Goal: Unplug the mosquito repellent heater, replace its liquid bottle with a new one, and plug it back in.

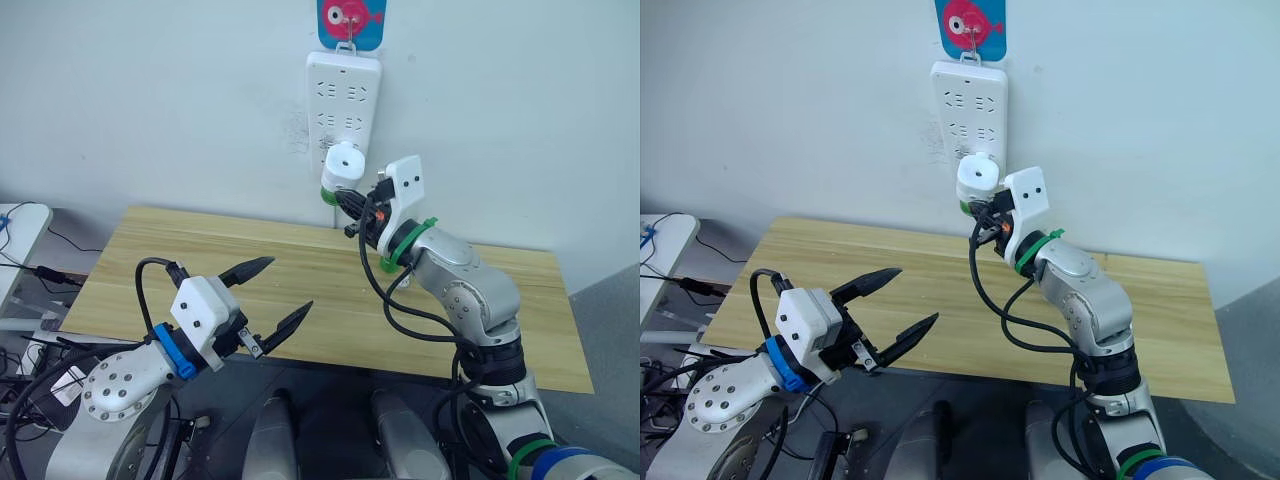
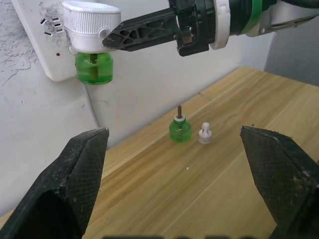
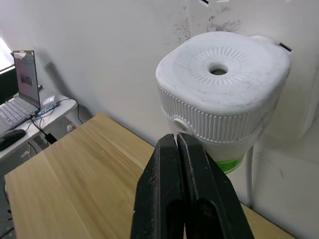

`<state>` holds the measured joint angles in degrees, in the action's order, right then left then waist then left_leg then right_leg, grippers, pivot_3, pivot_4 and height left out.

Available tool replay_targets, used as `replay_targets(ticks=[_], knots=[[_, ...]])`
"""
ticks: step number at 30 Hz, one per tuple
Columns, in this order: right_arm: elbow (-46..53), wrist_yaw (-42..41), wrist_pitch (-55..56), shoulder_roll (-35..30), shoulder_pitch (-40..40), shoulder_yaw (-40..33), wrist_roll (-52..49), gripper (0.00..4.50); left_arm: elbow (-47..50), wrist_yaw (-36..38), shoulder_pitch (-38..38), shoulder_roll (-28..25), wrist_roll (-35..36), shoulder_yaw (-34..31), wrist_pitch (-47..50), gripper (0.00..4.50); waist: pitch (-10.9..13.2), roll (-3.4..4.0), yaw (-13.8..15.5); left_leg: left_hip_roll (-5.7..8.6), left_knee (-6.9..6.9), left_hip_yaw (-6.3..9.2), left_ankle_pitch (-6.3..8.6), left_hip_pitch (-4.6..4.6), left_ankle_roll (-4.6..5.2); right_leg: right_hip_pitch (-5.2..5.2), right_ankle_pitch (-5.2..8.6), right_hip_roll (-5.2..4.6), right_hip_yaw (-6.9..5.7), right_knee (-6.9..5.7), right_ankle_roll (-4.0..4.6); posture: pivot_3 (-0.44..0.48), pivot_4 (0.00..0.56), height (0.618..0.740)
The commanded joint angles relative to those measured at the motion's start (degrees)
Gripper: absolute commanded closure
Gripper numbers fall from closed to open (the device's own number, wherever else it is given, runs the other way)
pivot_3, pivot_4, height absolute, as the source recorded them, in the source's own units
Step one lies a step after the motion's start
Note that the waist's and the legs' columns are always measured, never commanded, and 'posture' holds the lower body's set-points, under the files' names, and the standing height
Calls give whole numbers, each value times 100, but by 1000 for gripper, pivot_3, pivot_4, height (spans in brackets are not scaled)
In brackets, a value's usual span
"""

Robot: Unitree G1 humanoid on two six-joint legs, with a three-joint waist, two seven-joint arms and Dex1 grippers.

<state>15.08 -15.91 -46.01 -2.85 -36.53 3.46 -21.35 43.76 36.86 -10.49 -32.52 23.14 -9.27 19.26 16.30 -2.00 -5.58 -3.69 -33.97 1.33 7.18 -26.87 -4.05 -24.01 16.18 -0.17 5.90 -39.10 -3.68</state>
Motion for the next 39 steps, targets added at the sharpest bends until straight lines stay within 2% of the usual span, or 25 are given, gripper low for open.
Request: replay_targets(ticks=[1, 10, 33, 39], knots=[[88, 245, -2, 52, -187, -440, -148, 4418, 65, 4, 2, -29, -18, 51, -124, 0, 0, 0, -1, 0, -1, 0, 0, 0, 0, 1, 0, 0, 0, 0, 0, -98, 264, 724], [492, -261, -39, -410, -82, -35, -286, 4418, 52, 16, -19, -26, -30, 93, -142, 0, 0, 0, -1, -2, 1, 0, 0, -1, 1, -3, -1, 1, -1, 0, 3, -104, 265, 724], [127, 197, 631, -460, -160, 7, 444, 4418, -56, -8, 126, -16, -35, 214, -125, 0, 0, 0, -7, -3, -6, -1, -1, 0, 2, 0, -8, 3, 1, 0, 10, -111, 264, 724], [843, -822, 434, -849, 155, 197, -221, 4418, -200, -29, 161, -31, 153, 63, 87, 0, -1, -1, 13, -2, -6, 0, -2, -2, 2, 0, -9, 2, 0, 1, 10, -117, 252, 724]])
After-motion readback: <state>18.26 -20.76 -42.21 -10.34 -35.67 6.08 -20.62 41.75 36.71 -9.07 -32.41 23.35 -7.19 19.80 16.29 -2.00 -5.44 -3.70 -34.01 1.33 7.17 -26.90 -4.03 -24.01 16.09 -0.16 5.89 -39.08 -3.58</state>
